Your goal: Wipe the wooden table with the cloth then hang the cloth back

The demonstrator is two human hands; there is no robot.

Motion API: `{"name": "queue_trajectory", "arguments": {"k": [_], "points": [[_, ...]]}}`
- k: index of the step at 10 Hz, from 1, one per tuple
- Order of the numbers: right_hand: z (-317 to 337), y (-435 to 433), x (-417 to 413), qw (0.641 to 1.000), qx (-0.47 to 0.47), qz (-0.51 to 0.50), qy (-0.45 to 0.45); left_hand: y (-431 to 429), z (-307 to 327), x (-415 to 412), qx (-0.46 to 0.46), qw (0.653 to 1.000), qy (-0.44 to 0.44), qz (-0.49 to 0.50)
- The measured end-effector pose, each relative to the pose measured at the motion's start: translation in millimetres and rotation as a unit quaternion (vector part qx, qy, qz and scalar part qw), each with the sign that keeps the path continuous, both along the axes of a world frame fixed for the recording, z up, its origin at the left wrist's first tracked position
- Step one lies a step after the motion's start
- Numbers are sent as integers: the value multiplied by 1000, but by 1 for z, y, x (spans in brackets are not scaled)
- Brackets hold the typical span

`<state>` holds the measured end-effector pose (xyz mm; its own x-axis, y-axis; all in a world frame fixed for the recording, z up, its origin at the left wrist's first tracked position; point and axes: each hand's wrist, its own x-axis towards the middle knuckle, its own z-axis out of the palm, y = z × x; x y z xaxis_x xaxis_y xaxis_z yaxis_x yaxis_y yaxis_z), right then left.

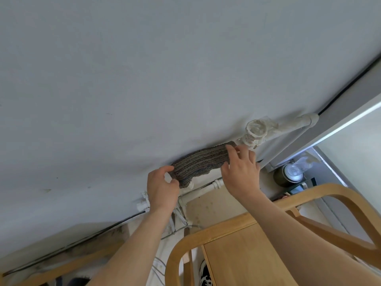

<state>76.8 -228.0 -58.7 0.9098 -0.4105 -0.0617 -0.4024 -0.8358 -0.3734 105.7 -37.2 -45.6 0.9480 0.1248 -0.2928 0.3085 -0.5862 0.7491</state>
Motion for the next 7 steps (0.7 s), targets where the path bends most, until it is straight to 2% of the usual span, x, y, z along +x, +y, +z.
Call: {"name": "queue_trajectory", "arguments": {"k": [1, 2, 3, 4, 5, 6, 7], "points": [[0, 6, 1, 994, 7, 102, 40, -2, -4, -9, 126, 970, -99, -182], [0, 7, 6, 984, -16, 146, 105, -5, -8, -11, 245, 915, -84, -310], [2, 8, 7, 973, -52, 166, 150, -7, -8, -11, 316, 880, -49, -352], [1, 12, 1, 967, -66, 169, 177, -13, 1, -15, 299, 885, -19, -357], [5, 18, -8, 970, -40, 157, 182, -12, 12, -23, 215, 918, -26, -331], [22, 19, -17, 978, 4, 125, 167, -2, 24, -41, 137, 951, -79, -267], [48, 25, -32, 987, 64, 105, 101, 11, 47, -62, 80, 974, -81, -196]]}}
